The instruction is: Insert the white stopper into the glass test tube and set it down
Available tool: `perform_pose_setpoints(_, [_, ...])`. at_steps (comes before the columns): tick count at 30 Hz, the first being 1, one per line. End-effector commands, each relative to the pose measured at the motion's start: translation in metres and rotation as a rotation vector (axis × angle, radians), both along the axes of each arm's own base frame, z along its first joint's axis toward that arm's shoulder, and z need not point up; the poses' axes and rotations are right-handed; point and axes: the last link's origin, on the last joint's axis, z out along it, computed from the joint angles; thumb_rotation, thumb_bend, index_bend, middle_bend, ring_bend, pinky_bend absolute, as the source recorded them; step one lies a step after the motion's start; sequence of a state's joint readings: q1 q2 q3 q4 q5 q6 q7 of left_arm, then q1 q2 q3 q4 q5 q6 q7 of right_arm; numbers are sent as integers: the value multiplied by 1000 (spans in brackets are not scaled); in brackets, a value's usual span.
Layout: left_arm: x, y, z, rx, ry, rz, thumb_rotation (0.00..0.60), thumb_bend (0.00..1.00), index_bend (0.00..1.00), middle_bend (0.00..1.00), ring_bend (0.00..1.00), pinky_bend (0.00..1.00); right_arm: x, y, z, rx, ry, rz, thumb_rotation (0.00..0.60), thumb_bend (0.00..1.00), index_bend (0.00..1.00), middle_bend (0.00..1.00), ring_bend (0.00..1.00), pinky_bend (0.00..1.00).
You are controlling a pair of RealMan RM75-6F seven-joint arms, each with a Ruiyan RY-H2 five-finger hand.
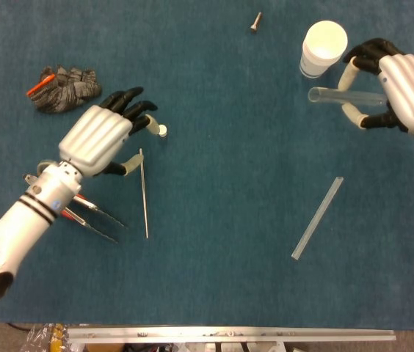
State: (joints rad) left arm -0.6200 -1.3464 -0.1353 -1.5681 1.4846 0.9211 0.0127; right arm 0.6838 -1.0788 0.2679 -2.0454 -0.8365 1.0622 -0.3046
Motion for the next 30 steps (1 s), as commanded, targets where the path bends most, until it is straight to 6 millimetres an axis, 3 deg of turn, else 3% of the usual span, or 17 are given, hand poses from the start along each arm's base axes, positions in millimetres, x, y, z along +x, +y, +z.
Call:
perform_pose_setpoints(1, [3,10,-12,-19,1,12,600,319,347,168,32,51,-1,1,2,-4,1,0,600,403,651,325,179,358])
perform_pose_setpoints(16, [6,34,-53,-17,68,34,600,319,380,159,32,51,-9,7,7,-11,17,-16,600,403,656,325,179,358])
perform_pose_setpoints(30, [5,50,-77,-2,134,50,600,319,388,158,32,51,-17,5,10,-13,20,-28,600,403,656,325,179,358])
